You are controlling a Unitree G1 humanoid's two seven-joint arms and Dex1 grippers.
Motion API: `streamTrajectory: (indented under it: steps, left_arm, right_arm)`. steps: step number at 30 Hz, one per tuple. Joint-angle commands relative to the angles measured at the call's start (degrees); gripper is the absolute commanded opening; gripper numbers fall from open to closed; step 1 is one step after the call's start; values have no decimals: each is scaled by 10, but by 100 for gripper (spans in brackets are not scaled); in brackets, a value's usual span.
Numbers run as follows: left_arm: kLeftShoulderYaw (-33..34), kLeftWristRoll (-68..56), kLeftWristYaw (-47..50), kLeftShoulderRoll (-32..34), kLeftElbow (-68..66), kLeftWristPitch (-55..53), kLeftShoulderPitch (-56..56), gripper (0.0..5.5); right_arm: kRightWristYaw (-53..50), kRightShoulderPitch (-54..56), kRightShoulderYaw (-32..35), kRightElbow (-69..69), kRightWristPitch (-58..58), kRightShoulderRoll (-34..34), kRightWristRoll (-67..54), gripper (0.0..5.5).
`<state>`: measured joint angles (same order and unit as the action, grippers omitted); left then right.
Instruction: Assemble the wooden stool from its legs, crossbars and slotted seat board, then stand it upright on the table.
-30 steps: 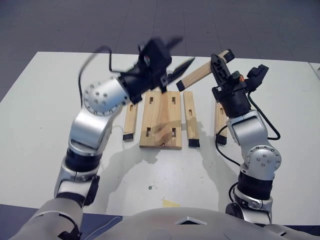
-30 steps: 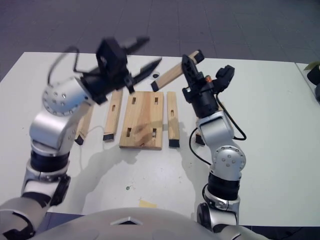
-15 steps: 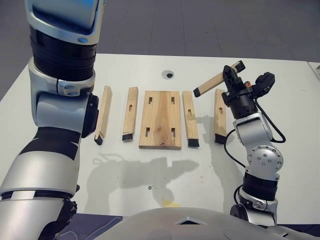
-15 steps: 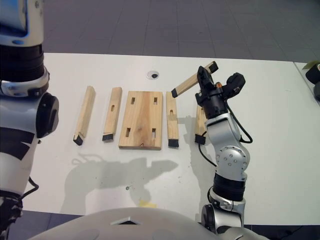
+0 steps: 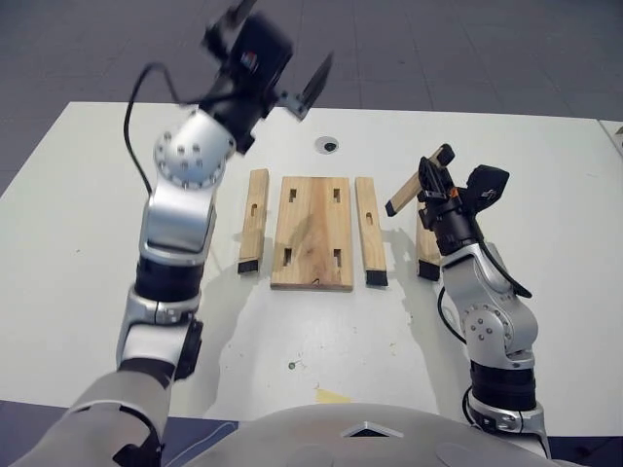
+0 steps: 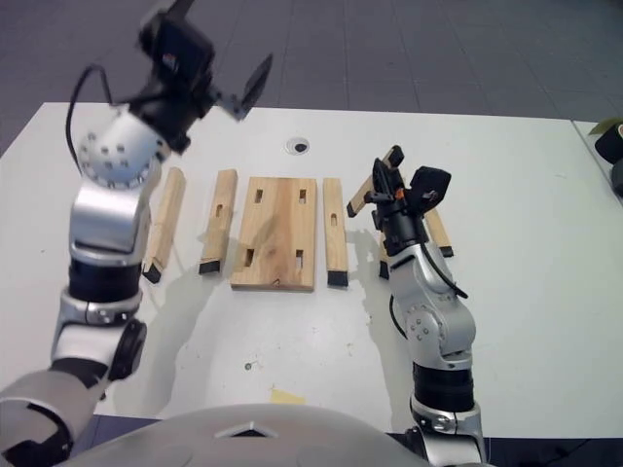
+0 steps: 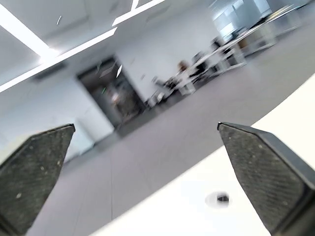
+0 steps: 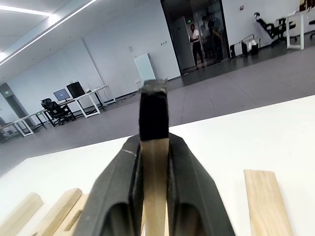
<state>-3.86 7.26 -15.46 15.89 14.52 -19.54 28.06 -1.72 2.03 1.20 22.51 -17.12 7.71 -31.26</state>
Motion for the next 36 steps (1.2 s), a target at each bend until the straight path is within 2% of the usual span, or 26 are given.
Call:
streamTrajectory:
  steps: [1, 6, 19, 28, 36]
  left_arm:
    - [59, -10, 65, -42, 42, -77, -70, 540]
    - [95, -46, 89, -74, 61, -124, -107, 540]
    - [62, -51, 107, -97, 78, -141, -135, 540]
    - [62, -60, 111, -106, 75, -151, -129, 540]
    - [52, -62, 111, -104, 74, -158, -124, 540]
  right_arm:
    - [15, -9, -13, -34, 33, -28, 36, 42]
    - [30, 0, -10, -71, 33, -61, 30, 42]
    - [59, 31, 6, -157, 76, -109, 54, 42]
    - [46, 20, 19, -179, 98, -114, 92, 42]
    - [40, 9, -10, -189, 73, -90, 161, 42]
